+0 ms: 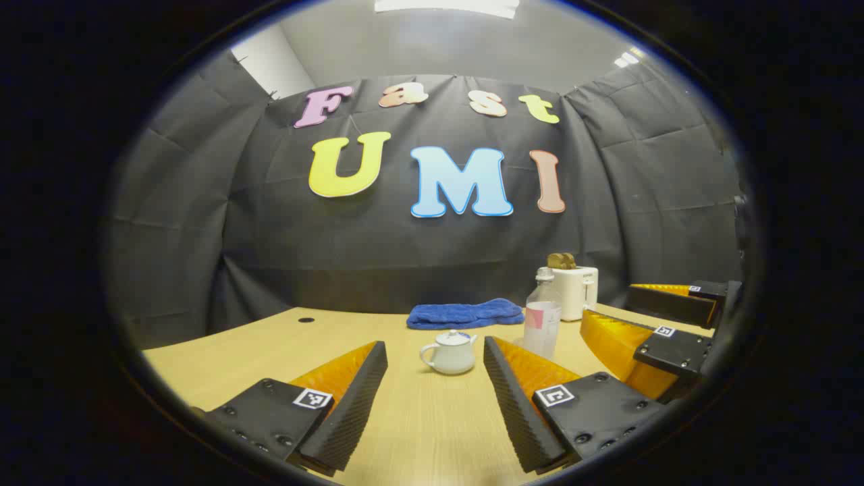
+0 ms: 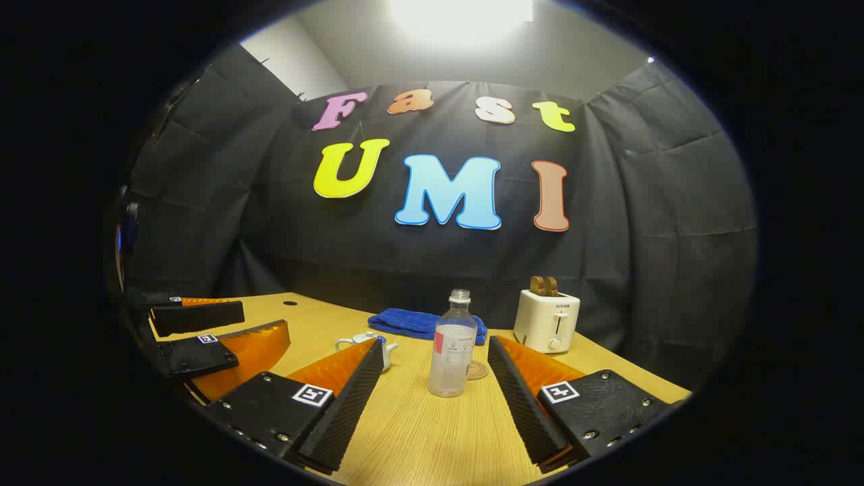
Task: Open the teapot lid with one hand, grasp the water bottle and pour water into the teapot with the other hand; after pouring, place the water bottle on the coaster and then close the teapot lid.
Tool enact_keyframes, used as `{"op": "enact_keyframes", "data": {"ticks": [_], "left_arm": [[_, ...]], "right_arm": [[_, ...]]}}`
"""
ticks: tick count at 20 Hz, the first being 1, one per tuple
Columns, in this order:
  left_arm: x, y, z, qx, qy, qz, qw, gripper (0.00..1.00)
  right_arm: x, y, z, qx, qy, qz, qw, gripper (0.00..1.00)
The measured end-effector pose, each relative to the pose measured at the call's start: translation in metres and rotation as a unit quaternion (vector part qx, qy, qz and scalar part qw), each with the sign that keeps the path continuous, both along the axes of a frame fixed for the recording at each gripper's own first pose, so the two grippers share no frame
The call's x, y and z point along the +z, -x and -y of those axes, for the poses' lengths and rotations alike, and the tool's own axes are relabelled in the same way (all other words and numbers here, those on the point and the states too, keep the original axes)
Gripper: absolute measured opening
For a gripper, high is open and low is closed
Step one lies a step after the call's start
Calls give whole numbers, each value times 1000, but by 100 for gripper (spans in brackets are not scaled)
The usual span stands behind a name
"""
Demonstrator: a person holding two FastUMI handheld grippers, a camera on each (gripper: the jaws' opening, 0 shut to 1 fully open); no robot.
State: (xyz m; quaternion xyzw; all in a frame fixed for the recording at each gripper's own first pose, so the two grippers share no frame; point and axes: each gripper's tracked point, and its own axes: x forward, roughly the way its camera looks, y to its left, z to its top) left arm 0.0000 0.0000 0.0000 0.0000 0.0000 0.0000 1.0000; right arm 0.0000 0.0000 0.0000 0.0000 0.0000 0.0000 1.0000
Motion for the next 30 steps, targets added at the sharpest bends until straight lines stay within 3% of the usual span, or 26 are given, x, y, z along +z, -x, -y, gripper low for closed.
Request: {"op": "enact_keyframes", "data": {"ticks": [13, 18, 21, 25, 30], "left_arm": [[7, -16, 21, -49, -1, 3, 999, 95], [3, -22, 26, -60, 3, 0, 998, 95], [-2, -32, 28, -67, 0, -6, 998, 95], [-11, -58, 20, -68, -3, -25, 997, 95], [-18, -92, 20, -91, 9, -46, 995, 96]], "right_arm": [[12, 6, 7, -33, -8, 14, 999, 97], [10, 3, 10, -39, 21, 19, 999, 97], [5, -6, 13, -38, 14, 11, 999, 96], [7, -27, 6, -1, -5, 6, 1000, 96], [-1, -63, 17, -10, 8, -19, 1000, 96]]}}
